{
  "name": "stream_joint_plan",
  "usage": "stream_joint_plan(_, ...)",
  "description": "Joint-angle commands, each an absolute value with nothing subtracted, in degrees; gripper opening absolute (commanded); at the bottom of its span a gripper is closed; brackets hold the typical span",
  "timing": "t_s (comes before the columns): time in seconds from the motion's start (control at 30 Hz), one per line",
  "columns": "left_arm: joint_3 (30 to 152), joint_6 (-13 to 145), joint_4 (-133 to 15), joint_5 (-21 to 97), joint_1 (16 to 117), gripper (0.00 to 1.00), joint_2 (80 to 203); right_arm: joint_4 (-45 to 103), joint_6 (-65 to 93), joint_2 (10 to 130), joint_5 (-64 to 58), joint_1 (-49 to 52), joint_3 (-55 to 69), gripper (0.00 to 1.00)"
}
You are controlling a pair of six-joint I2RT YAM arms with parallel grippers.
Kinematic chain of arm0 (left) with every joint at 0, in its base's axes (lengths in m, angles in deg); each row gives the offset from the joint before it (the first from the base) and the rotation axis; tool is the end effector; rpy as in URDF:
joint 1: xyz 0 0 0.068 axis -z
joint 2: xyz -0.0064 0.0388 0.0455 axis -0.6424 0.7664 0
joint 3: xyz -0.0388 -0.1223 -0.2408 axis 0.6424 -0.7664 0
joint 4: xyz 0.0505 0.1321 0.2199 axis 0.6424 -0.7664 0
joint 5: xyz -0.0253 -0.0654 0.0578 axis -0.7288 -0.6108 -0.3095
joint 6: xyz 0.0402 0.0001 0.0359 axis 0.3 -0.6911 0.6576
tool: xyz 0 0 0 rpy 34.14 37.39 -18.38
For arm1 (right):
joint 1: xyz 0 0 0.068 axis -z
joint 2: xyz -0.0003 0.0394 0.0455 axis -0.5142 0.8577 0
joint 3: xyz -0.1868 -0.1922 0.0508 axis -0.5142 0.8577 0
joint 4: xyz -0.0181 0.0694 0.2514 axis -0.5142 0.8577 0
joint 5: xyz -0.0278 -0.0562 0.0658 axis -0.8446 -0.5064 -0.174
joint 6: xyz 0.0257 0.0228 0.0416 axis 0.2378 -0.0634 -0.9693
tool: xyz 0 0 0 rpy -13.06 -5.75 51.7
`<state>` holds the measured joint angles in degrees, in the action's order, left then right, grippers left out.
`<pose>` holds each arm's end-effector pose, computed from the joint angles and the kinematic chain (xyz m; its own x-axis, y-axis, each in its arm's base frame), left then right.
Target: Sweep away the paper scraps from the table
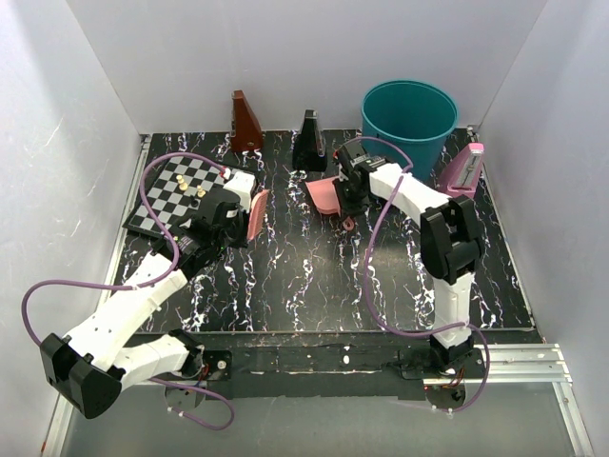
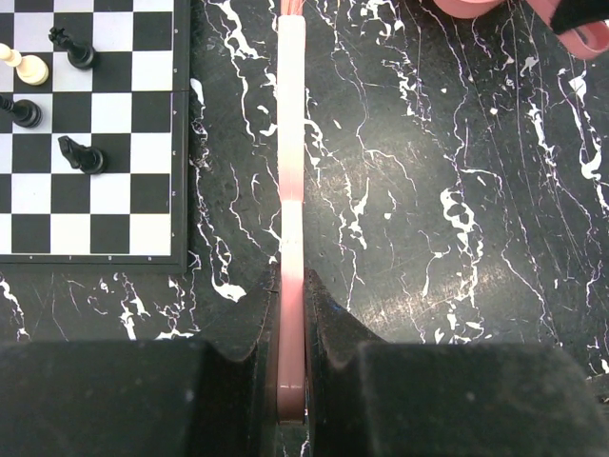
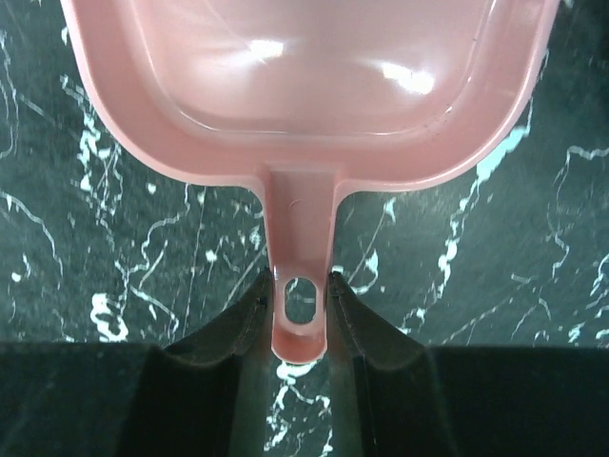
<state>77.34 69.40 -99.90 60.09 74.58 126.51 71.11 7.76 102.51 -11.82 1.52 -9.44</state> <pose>0.1858 -0.1180 0.3228 -0.5944 0.2345 -0.7692 0.3180 0.9471 0.0430 0.3693 0.2072 0.2231 -0.8730 -0.2297 -0.4303 -0.2880 0.9547 0.0747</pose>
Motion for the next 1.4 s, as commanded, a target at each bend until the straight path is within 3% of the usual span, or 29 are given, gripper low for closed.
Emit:
stream_joint_plan(0.0,77.97,69.79,-99.19,59.25,74.6,0.0,126.27,72.49,8.6,106.06,-14.22,1.41,-15.33,0.01)
stream_joint_plan(0.1,77.88,69.79,-99.19,59.34,74.6,0.0,126.27,72.58,8.78,106.86,-14.48,1.24,-15.69,0.03)
stream_joint_plan(0.33,78.05,69.79,-99.28,59.34,74.6,0.0,126.62,69.42,8.78,103.0,-12.64,0.71,-11.66,0.27)
stream_joint_plan(0.43,78.05,69.79,-99.28,59.34,74.6,0.0,126.88,68.62,8.42,100.28,-11.32,0.27,-9.98,0.28)
stream_joint_plan(0.53,78.06,69.87,-99.28,59.34,74.6,0.0,126.97,67.66,9.12,97.03,-8.96,-0.52,-7.79,0.53)
stream_joint_plan(0.57,78.14,69.87,-99.28,59.25,74.6,0.0,127.06,67.48,9.3,96.23,-8.25,-0.69,-7.26,0.55)
stream_joint_plan(0.73,78.14,69.87,-99.37,59.34,74.6,0.0,127.15,67.83,9.39,91.05,-9.47,-1.84,-4.54,0.56)
stream_joint_plan(0.9,78.23,69.79,-99.37,58.99,74.6,0.0,127.23,64.5,10.36,81.12,-12.89,-3.42,2.4,0.51)
stream_joint_plan(1.37,80.51,60.93,-99.54,56.16,74.51,0.0,132.33,43.14,6.24,36.84,-15.54,-4.21,43.0,0.51)
